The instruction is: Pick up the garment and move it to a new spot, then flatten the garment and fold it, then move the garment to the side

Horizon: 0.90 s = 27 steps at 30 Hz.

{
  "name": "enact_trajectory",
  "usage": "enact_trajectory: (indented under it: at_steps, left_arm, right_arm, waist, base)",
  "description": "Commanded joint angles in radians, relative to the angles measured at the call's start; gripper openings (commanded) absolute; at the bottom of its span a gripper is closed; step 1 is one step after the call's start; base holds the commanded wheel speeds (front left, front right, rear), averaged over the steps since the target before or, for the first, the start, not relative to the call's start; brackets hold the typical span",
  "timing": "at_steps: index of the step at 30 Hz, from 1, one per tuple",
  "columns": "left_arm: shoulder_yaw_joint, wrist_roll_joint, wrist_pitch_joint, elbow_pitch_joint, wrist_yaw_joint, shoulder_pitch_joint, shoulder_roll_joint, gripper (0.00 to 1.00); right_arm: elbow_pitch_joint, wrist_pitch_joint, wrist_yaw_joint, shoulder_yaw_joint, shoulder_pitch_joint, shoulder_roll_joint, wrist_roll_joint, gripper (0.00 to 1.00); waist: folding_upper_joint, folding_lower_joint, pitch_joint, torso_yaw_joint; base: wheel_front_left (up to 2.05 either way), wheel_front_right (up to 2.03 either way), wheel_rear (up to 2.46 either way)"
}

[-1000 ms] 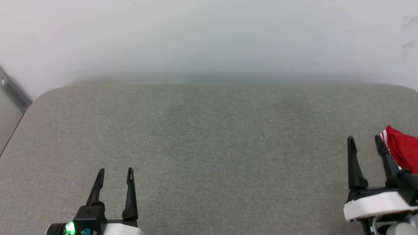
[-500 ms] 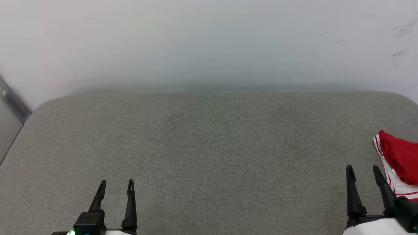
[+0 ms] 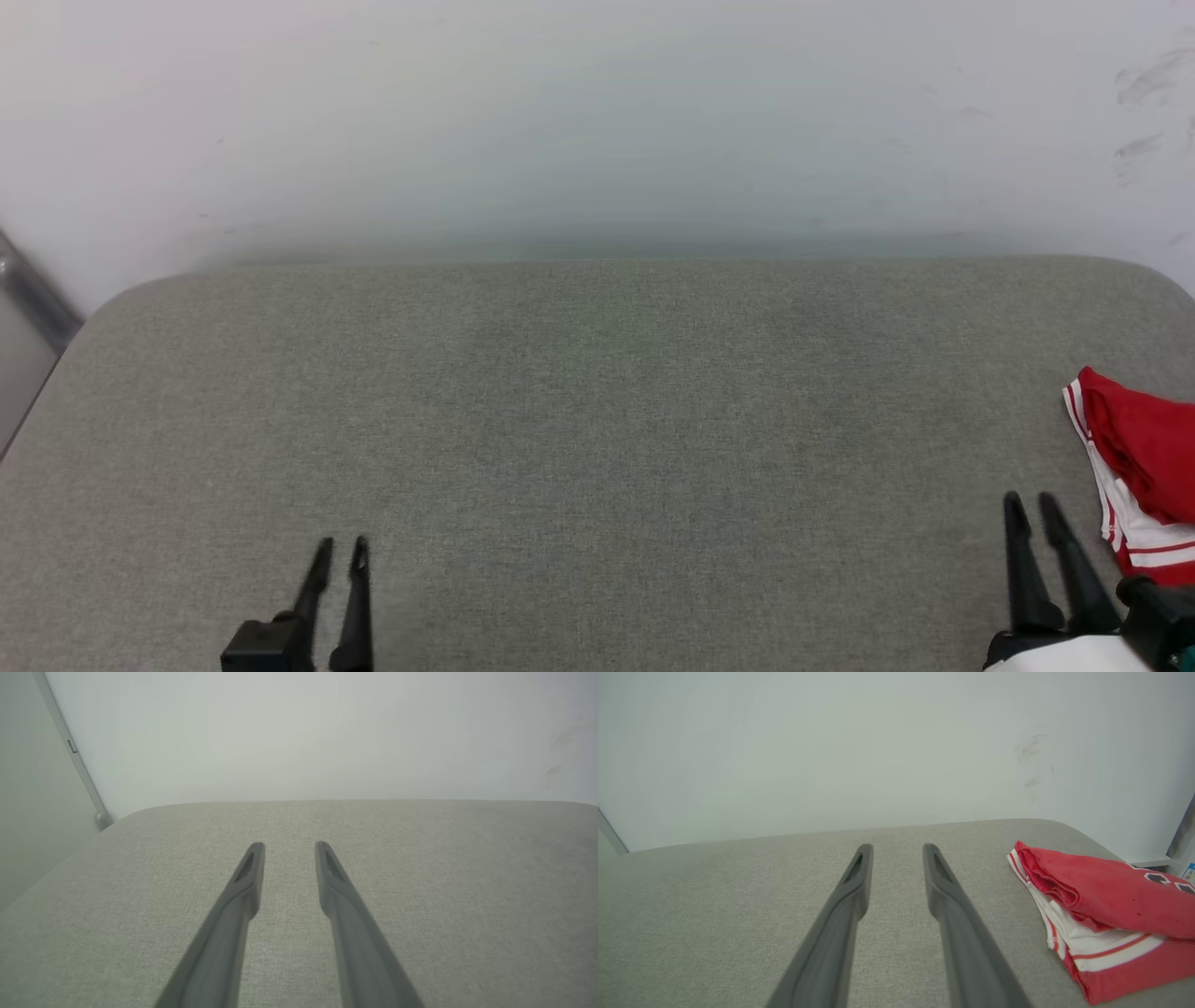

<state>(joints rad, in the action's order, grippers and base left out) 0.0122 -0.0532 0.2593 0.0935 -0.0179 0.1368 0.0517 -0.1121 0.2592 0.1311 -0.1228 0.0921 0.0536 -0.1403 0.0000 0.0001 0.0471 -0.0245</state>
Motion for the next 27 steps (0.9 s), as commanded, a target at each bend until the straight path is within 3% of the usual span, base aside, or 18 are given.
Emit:
enact_trajectory:
  at_steps: [1, 27]
  left_arm:
    - [0.002, -0.003, 0.0, -0.002, 0.0, -0.004, 0.0, 0.0]
    - [0.036, -0.523, -0.127, 0.055, -0.038, -0.085, -0.001, 0.0]
  right_arm:
    - [0.002, -0.001, 0.0, -0.001, -0.003, 0.0, -0.003, 0.0]
    - [-0.048, -0.126, 0.0, 0.002, -0.072, -0.001, -0.495, 0.0]
  waist:
    - [0.0, 0.0, 0.0, 0.0]
    - [0.0, 0.0, -0.011, 0.005]
  base:
    - [0.0, 0.0, 0.0]
    - [0.0, 0.0, 0.0]
